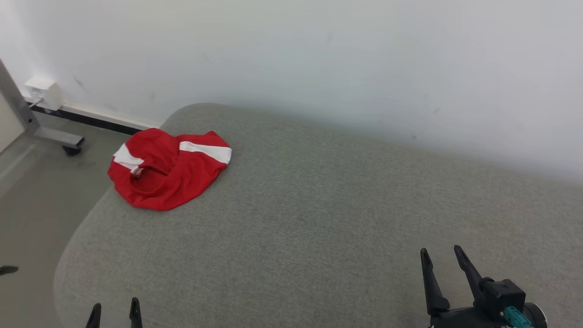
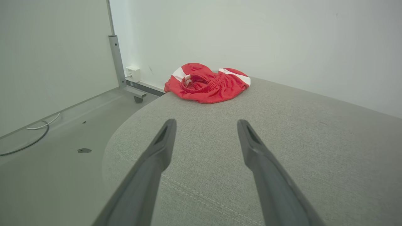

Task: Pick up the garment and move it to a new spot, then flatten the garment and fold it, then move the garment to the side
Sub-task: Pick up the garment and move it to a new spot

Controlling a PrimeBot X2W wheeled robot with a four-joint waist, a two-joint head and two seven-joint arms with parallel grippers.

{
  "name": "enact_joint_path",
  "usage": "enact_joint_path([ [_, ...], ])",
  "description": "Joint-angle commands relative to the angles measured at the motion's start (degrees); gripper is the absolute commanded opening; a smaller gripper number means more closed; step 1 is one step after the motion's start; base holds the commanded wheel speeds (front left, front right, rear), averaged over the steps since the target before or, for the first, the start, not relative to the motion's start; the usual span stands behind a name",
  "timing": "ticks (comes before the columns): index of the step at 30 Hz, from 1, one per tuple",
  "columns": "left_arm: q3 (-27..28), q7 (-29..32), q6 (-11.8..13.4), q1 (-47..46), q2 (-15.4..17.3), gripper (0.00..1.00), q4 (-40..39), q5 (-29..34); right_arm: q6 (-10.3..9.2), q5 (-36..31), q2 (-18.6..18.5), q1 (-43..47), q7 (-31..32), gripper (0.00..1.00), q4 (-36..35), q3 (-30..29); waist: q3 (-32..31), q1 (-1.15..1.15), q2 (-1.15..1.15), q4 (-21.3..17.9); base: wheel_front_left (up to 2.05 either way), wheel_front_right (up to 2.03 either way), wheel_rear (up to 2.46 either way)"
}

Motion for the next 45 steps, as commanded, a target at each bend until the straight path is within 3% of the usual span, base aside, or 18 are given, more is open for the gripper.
enact_joint_path([
  [1,0.1,0.0,0.2,0.8,0.0,1.0,-0.6,0.3,-0.13,0.1,0.2,0.4,-0.2,1.0,-0.1,0.1,-0.6,0.0,0.0,4.2,0.0,0.0,0.0],
  [19,-1.5,0.0,3.3,3.6,0.0,1.0,-4.3,-1.1,-0.13,0.7,0.3,-0.8,-0.2,1.0,0.7,1.3,0.0,0.0,0.0,5.8,0.0,0.0,0.0],
  [25,-1.4,1.6,3.9,1.9,0.4,1.0,-1.8,-3.4,-0.13,0.4,0.3,0.1,-0.2,1.0,0.3,0.9,1.0,0.0,0.0,5.8,0.0,0.0,0.0],
  [35,2.4,11.5,2.5,-15.4,2.6,1.0,5.8,-12.3,-0.13,-1.9,-2.0,-3.9,1.4,1.0,-2.9,2.7,11.6,0.0,0.0,2.1,0.0,0.0,0.0],
  [45,9.7,24.1,3.0,-37.9,6.4,1.0,14.9,-25.8,-0.13,-2.4,-4.8,-10.5,4.6,1.0,-10.9,6.0,26.8,0.0,0.0,-5.6,0.0,0.0,0.0],
])
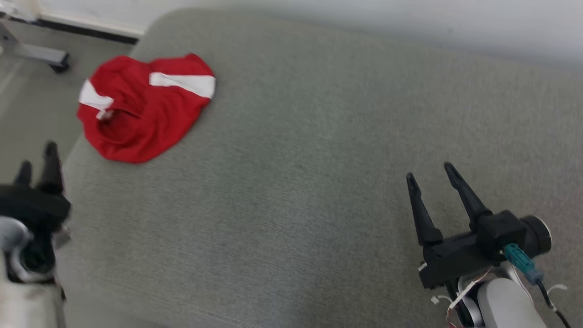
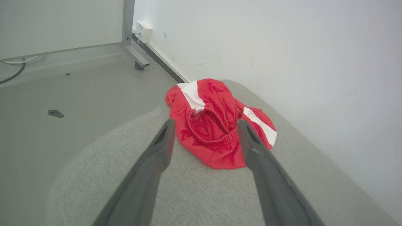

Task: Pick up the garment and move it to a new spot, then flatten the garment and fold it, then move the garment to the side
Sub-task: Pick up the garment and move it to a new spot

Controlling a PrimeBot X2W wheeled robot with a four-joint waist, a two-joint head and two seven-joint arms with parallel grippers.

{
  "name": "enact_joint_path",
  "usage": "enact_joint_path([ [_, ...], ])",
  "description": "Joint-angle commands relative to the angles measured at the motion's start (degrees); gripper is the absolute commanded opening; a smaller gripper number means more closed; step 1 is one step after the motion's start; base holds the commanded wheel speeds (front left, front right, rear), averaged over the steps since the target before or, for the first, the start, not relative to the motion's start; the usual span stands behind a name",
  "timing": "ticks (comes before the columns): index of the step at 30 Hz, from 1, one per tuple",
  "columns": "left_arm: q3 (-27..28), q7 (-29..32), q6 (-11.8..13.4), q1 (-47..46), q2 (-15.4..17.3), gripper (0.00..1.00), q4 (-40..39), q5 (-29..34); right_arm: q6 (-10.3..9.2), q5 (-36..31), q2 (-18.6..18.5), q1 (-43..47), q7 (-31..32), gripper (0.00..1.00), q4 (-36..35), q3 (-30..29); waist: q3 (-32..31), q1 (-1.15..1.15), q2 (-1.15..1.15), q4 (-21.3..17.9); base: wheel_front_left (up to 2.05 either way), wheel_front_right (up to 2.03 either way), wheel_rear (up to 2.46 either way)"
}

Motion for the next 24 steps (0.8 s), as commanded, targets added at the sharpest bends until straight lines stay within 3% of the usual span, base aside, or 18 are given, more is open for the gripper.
enact_joint_path([
  [1,1.5,1.4,0.3,-2.6,0.0,1.0,0.8,-2.6,-0.13,-0.3,-0.4,-1.1,0.2,1.0,-0.8,0.5,10.1,-0.02,-0.01,-7.3,0.0,0.0,0.0],
  [7,5.7,7.6,1.9,-10.8,3.8,1.0,1.5,-8.7,-0.13,-0.3,-0.2,-3.8,0.6,1.0,-5.0,1.5,17.3,-0.02,-0.01,-12.0,0.0,0.0,0.0],
  [11,8.9,11.3,5.0,-14.3,5.1,1.0,1.6,-12.4,-0.13,-0.4,-0.1,-4.5,0.2,1.0,-6.5,1.8,20.4,-0.02,-0.01,-14.6,0.0,0.0,0.0],
  [15,10.3,14.6,8.2,-15.6,6.1,1.0,1.4,-13.8,-0.13,-0.4,0.8,-4.8,-0.7,1.0,-6.6,2.3,21.9,-0.02,-0.01,-17.3,0.0,0.0,0.0],
  [24,10.9,17.6,12.3,-12.7,6.6,1.0,0.8,-13.4,-0.13,0.0,1.3,-4.1,-1.9,1.0,-4.9,1.9,21.9,-0.02,-0.01,-20.3,0.0,0.0,0.0],
])
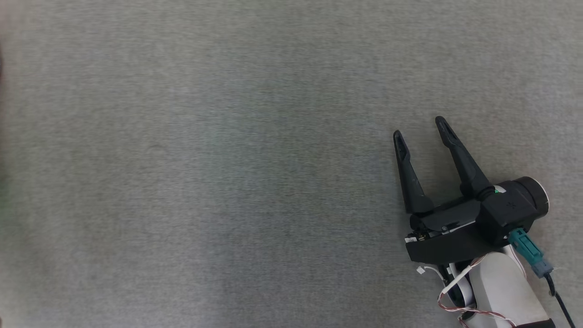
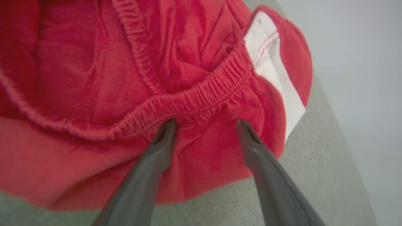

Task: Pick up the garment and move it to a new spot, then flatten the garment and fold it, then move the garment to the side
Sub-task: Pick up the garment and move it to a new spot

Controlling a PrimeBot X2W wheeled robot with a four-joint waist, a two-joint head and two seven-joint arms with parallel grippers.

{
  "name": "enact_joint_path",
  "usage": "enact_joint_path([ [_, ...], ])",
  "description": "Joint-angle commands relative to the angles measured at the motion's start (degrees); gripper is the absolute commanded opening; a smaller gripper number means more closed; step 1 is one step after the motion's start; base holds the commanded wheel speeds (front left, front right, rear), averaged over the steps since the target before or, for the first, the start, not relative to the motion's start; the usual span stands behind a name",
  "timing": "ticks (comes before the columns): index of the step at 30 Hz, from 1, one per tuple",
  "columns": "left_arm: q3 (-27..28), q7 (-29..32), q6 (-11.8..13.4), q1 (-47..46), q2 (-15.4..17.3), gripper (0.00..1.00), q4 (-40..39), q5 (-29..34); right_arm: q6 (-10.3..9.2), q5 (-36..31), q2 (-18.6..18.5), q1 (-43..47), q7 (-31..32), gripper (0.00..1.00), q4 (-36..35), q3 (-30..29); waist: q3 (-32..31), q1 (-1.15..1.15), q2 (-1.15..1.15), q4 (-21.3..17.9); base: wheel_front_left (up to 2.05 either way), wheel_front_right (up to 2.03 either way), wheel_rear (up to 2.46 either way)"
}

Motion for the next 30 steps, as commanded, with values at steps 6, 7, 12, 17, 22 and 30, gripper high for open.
enact_joint_path([
  [6,-0.4,1.1,2.4,3.5,0.7,0.68,0.8,1.9,-0.13,0.3,-0.4,0.8,0.0,1.0,1.4,-0.1,1.3,0.0,0.0,-3.8,0.0,0.0,0.0],
  [7,-0.6,0.8,2.3,3.8,0.8,0.03,0.8,2.2,-0.13,0.4,-0.5,0.8,0.0,1.0,1.4,-0.1,1.2,0.0,0.0,-3.8,0.0,0.0,0.0],
  [12,-0.4,-1.5,0.3,4.3,1.7,0.0,1.7,1.9,-0.13,0.6,-0.4,1.3,-0.2,1.0,2.1,-0.2,-1.3,0.0,0.0,-3.5,0.0,0.0,0.0],
  [17,-0.8,-3.3,-3.9,2.6,3.9,0.0,2.6,1.4,-0.13,0.9,0.1,1.3,-0.4,1.0,2.8,0.1,-5.1,0.0,0.0,-2.9,0.0,0.0,0.0],
  [22,-2.6,-3.3,-7.6,0.9,5.3,0.0,2.4,1.7,-0.13,1.8,0.3,2.3,-0.8,1.0,4.6,0.6,-10.5,0.0,0.0,-2.6,0.0,0.0,0.0],
  [30,-10.2,2.3,-11.9,-3.2,5.7,0.0,-3.3,3.7,-0.13,4.0,1.8,5.0,-1.8,1.0,8.9,1.9,-21.4,0.0,0.0,-4.0,0.0,0.0,0.0],
])
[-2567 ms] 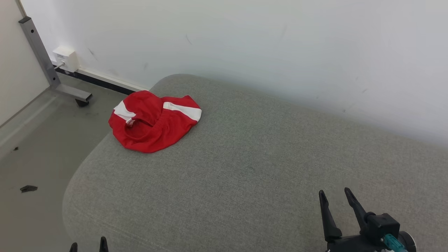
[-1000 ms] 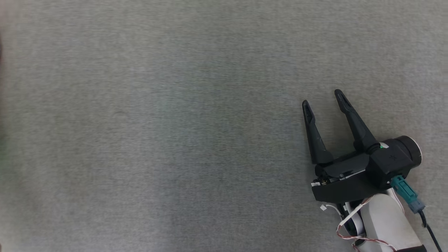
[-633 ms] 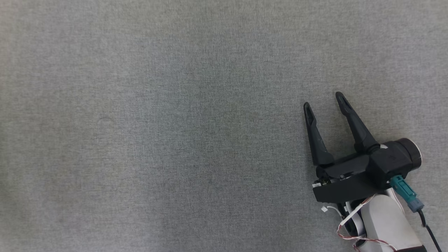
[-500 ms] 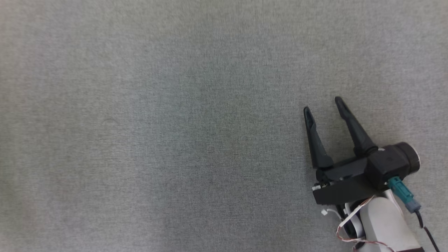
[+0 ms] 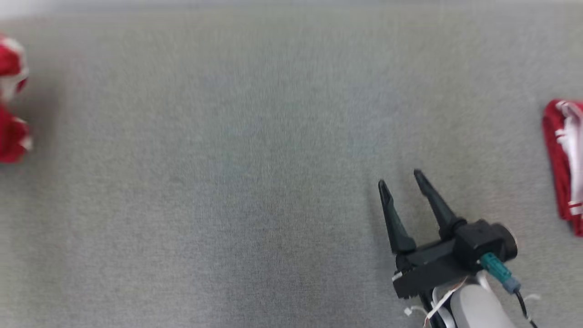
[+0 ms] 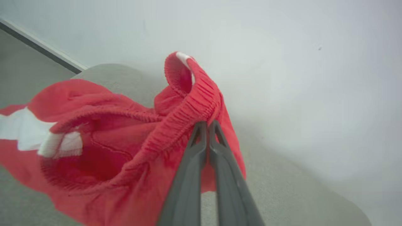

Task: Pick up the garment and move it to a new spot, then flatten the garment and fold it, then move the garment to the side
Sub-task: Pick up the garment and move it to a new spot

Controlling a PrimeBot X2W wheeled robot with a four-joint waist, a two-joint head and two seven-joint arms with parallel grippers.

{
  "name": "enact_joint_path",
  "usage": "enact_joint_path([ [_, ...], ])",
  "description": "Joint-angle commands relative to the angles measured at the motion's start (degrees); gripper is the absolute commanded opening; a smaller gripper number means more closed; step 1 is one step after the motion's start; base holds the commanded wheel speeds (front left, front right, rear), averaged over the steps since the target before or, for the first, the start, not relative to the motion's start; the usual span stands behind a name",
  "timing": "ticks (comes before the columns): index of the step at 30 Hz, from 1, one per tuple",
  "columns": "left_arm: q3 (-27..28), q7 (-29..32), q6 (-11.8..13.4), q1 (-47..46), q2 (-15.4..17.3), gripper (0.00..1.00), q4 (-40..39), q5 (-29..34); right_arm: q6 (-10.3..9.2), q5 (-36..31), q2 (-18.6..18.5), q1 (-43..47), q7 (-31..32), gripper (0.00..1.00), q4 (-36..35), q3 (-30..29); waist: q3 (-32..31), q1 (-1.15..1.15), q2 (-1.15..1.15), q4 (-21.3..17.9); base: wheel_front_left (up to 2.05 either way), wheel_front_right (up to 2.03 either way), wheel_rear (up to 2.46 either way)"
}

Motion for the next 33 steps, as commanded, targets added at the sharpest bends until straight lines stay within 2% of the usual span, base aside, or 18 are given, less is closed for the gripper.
enact_joint_path([
  [1,-1.8,1.1,0.1,-0.7,-1.7,0.0,-2.9,0.7,-0.13,0.7,0.3,1.3,-0.4,1.0,0.8,-0.1,-7.9,0.0,0.0,-1.3,0.0,0.0,0.0],
  [5,-4.4,3.7,0.6,-0.3,-3.9,0.0,-8.1,0.2,-0.13,1.3,0.7,2.7,-0.7,1.0,2.3,-0.1,-12.2,0.0,0.0,-2.8,0.0,0.0,0.0],
  [11,-9.1,8.1,2.0,-0.4,-9.7,0.0,-17.4,-1.9,-0.13,2.0,1.2,4.6,-0.9,1.0,3.5,0.1,-18.3,0.0,0.0,-6.4,0.0,0.0,0.0],
  [14,-11.3,9.5,2.8,-1.2,-13.0,0.0,-21.1,-2.9,-0.13,2.0,1.4,4.8,-0.9,1.0,3.1,0.1,-18.9,0.0,0.0,-8.2,0.0,0.0,0.0],
  [20,-17.3,10.4,2.3,1.6,-17.0,0.0,-24.3,-3.8,-0.13,2.4,1.5,5.1,-1.0,1.0,2.8,0.0,-18.3,0.0,0.0,-12.1,0.0,0.0,0.0],
  [26,-23.8,7.6,1.5,6.8,-18.7,0.0,-23.3,-5.2,-0.13,2.3,1.6,4.6,-1.0,1.0,2.2,0.2,-17.0,0.0,0.0,-16.2,0.0,0.0,0.0],
  [30,-27.2,2.1,0.5,8.6,-18.9,0.0,-20.5,-4.4,-0.13,2.4,1.6,4.0,-1.0,1.0,2.1,0.2,-15.9,0.0,0.0,-18.0,0.0,0.0,0.0],
  [33,-29.4,-3.7,0.7,7.8,-19.0,0.0,-17.9,-6.7,-0.13,2.4,1.6,3.8,-1.0,1.0,2.0,0.0,-15.2,0.0,0.0,-18.6,0.0,0.0,0.0],
])
